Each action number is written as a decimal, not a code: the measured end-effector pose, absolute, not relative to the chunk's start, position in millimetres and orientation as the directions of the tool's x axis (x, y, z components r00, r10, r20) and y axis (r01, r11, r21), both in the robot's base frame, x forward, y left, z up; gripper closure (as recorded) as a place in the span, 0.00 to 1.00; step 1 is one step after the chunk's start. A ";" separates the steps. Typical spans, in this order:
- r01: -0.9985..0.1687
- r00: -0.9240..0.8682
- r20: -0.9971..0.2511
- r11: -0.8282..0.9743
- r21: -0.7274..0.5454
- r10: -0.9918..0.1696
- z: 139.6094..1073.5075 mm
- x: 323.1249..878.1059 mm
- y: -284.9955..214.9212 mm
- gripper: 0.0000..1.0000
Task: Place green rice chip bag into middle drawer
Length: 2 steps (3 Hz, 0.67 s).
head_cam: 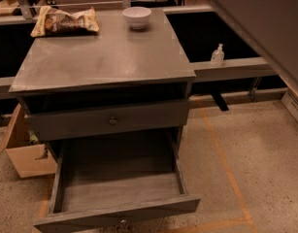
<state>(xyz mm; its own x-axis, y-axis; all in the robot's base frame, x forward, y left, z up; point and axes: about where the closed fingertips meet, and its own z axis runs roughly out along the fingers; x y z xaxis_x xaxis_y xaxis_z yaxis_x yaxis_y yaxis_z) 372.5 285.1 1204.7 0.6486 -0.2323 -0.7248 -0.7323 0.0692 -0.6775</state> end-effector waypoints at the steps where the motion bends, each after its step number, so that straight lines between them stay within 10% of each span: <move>1: -0.782 0.589 -0.757 0.036 -0.622 -0.283 1148.5 356.9 302.8 1.00; 2: -0.794 0.576 -0.744 -0.015 -0.608 -0.338 1103.6 342.7 310.9 1.00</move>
Offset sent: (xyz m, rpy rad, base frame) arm -0.0122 0.0140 -0.0437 -0.0479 0.0598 -0.0067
